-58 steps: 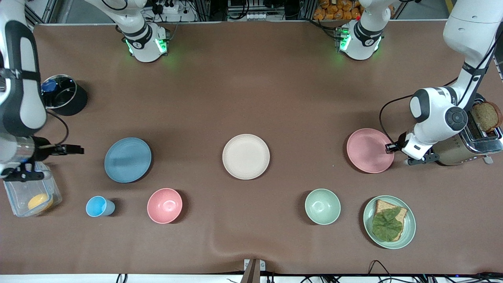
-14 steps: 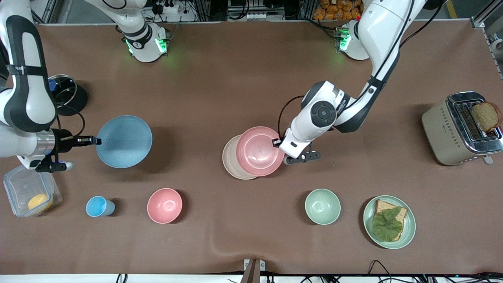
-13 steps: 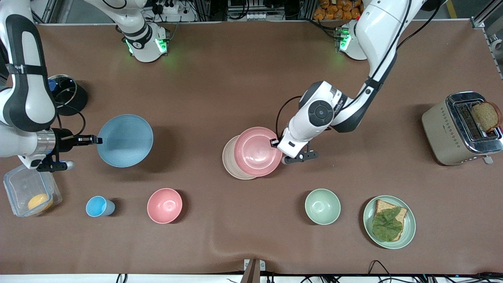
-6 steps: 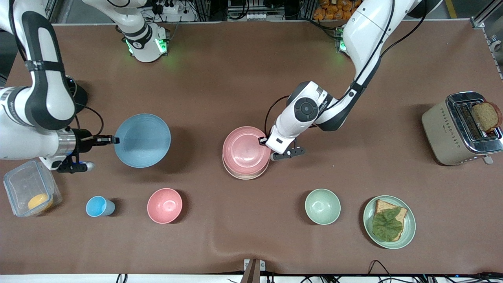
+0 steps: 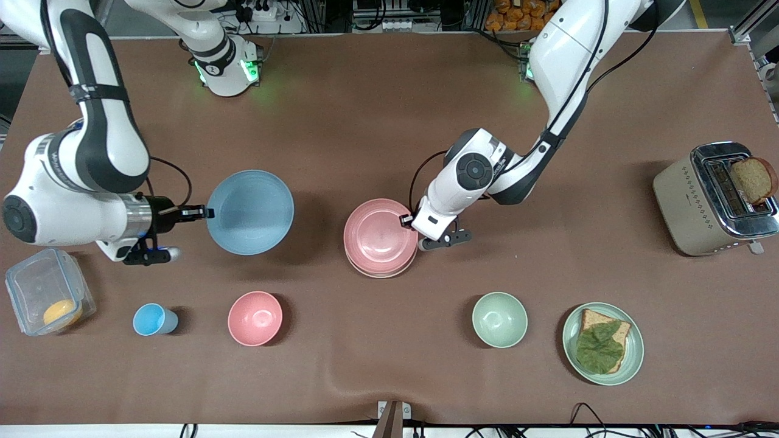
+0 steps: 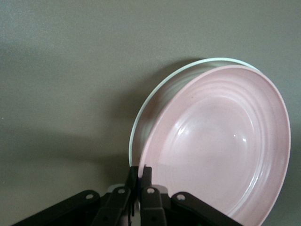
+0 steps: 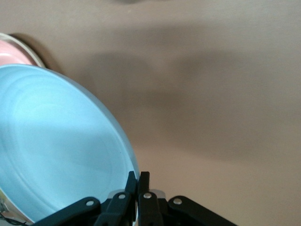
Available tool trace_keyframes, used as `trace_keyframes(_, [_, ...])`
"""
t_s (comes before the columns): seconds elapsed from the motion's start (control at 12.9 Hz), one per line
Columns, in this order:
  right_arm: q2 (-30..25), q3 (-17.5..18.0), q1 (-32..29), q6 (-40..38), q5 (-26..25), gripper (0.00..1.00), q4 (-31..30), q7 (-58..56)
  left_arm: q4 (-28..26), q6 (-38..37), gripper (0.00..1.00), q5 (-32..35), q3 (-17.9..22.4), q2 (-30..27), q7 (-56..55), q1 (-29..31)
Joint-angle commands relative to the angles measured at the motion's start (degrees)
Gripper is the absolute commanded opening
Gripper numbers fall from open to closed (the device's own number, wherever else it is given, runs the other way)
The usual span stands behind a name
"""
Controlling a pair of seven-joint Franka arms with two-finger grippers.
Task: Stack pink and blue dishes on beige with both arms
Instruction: 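Lower the pink plate onto beige while the right gripper carries the blue plate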
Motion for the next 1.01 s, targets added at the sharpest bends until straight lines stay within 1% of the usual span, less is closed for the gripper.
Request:
trace_keyframes(0.0, [-1.3, -0.41, 2.38, -1.24, 1.28, 0.0, -0.86, 0.92, 0.96, 1.51, 0.0, -0.6, 0.15, 1.07, -0.79, -0.45])
trace_keyframes(0.23, [-1.22, -0.41, 3.17, -3.0, 1.28, 0.0, -0.86, 0.83, 1.05, 1.86, 0.0, -0.51, 0.24, 1.42, -0.79, -0.54])
trace_keyframes(0.46, [-0.78, -0.41, 3.44, -2.75, 1.28, 0.0, -1.13, 0.83, 1.23, 3.44, 0.0, -0.51, 0.23, 1.86, -0.79, -0.54])
trace_keyframes(0.54, [-0.43, -0.49, 3.26, -2.22, 1.28, 0.0, -1.04, 0.74, 1.23, 3.53, 0.23, -0.51, 0.24, 1.86, -0.79, -0.54])
trace_keyframes(0.62, [-0.25, -0.5, 3.0, -1.0, 1.2, 0.0, -0.95, 0.74, 1.23, 3.53, 0.69, -0.43, 0.24, 1.6, -0.79, -0.45])
trace_keyframes(0.7, [-0.07, -0.58, 2.82, -0.03, 1.2, 0.0, -0.86, 0.74, 1.14, 3.45, 1.0, -0.34, 0.41, 1.25, -0.88, -0.37])
trace_keyframes(0.85, [0.72, -0.67, 2.47, 2.43, 1.11, 0.0, -0.77, 0.83, 0.96, 2.22, 1.0, -0.16, 0.67, -1.2, -0.88, 0.6])
trace_keyframes(0.93, [0.98, -0.76, 2.12, 2.53, 1.2, 0.0, -0.69, 0.83, 0.96, -0.66, 1.0, -0.16, 1.46, -3.83, -0.79, 1.39])
